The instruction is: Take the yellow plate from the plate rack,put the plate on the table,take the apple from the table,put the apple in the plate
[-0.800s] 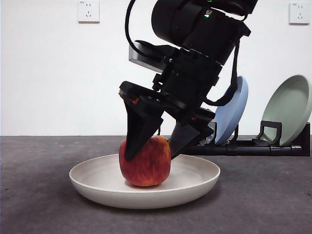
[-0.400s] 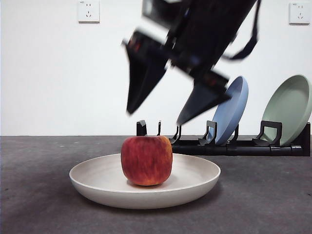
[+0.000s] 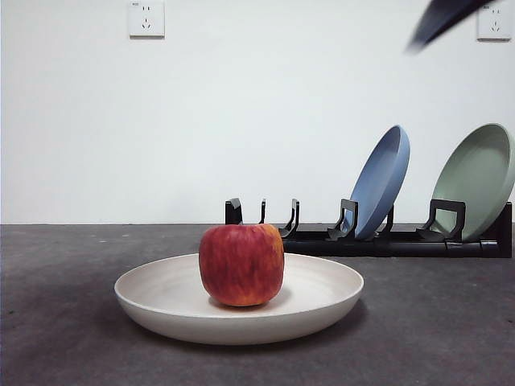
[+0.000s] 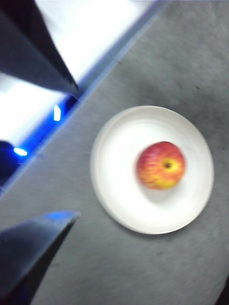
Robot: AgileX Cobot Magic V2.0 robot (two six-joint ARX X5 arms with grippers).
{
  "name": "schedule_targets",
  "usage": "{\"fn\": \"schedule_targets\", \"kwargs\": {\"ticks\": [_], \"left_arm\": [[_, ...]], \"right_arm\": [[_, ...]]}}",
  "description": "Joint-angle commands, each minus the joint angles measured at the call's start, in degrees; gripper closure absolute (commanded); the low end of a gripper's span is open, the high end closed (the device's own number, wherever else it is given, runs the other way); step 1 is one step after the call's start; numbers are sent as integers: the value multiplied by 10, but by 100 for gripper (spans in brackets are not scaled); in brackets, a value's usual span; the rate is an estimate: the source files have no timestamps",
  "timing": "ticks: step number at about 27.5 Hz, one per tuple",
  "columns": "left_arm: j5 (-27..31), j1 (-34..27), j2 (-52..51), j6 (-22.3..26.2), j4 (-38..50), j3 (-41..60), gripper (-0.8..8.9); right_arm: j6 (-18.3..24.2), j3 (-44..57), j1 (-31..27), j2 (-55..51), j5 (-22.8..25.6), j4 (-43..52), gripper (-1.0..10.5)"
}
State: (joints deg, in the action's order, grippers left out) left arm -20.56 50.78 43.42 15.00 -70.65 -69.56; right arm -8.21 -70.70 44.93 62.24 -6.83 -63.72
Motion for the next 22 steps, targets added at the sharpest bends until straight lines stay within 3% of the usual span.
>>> {"fn": "schedule_targets", "kwargs": {"ticks": [1,7,22], "left_arm": [[-4,-1,2,7,4,1,820],[-4,-1,4,7,5,1,820],[-4,-1,6,7,4,0,818]], "right_arm": [[-13,-19,1,-36,-5,-68,744],[-22,-40,1,-106,-6,-131,956],[-32,-39,1,-127,3,-152,945]]}}
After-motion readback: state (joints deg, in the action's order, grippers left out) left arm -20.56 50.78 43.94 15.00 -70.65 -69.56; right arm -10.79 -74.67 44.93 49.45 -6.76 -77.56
